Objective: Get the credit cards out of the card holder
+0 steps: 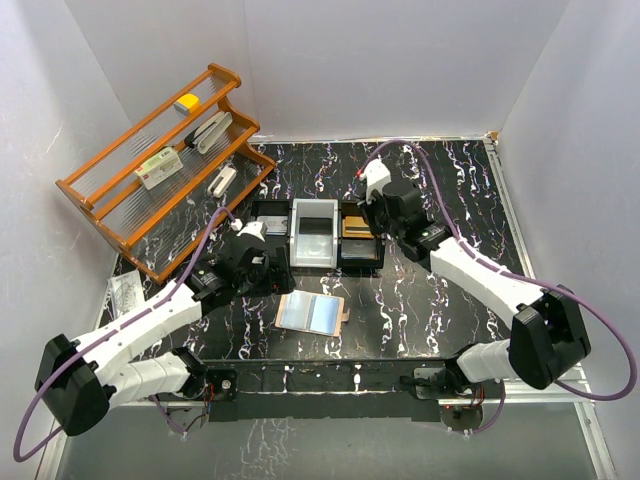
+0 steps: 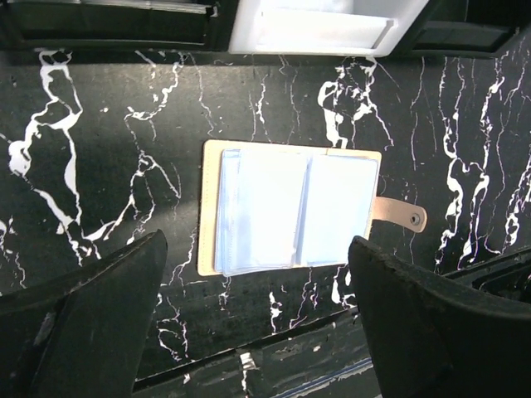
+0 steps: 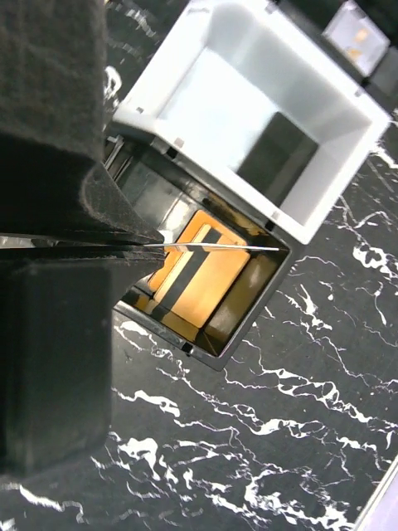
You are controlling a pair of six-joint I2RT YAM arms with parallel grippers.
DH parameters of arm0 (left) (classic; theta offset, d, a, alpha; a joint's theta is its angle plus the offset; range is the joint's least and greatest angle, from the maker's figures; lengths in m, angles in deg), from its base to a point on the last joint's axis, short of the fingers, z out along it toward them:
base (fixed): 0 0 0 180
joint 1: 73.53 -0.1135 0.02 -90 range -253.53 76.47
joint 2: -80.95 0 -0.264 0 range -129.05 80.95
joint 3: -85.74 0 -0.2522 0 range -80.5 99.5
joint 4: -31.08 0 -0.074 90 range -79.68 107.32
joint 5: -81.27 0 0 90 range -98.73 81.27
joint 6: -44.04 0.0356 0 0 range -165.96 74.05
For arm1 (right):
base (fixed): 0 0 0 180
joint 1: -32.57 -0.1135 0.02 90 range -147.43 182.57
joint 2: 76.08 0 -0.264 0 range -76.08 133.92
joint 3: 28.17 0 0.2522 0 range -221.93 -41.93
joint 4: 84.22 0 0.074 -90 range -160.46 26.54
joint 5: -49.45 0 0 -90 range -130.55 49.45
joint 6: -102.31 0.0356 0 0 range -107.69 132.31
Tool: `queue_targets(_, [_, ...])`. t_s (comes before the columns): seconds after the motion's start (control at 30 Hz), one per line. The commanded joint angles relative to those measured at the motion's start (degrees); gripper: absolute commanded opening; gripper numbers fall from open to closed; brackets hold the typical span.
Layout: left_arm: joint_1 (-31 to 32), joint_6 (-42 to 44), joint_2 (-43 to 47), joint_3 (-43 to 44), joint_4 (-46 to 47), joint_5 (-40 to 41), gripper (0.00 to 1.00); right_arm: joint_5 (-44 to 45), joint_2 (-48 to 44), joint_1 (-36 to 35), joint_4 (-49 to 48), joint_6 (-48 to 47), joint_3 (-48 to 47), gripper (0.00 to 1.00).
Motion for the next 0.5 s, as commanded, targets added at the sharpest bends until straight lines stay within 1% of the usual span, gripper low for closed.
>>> queue_targets(0.0, [0.1, -1.1, 2.4, -1.7, -2.6, 3.2, 0.91, -2.4, -0.4, -1.5, -4.1, -19.2, 0.7, 0.00])
queue_targets(0.1, [0.1, -1.7, 2.3, -2.0, -2.6, 3.6, 0.96, -3.2, 0.4, -3.1, -6.2, -32.6, 3.0, 0.00])
queue_targets(0.17, [0.1, -1.6, 2.2, -1.7, -2.6, 4.0, 0.97, -2.9, 2.2, -3.5, -8.7, -35.9, 3.6, 0.00])
queue_targets(0.23, [0.1, -1.5, 2.1, -1.3, -3.3, 4.7, 0.98, -2.2, 5.0, -3.6, -7.7, -38.8, 2.6, 0.00])
queue_targets(0.33, [0.1, -1.2, 2.4, -0.2, -5.3, 6.4, 0.99, 0.6, 6.4, -4.3, -7.5, -39.4, 0.8, 0.00])
queue_targets(0.4, [0.0, -1.3, 3.2, -0.2, -6.8, 8.3, 0.99, -1.8, 4.9, -4.4, -10.1, -38.9, 1.5, 0.00])
queue_targets(0.47, [-0.3, -1.3, 3.7, -0.6, -8.0, 9.9, 0.99, -4.3, 4.0, -5.4, -9.9, -36.5, -0.2, 0.00])
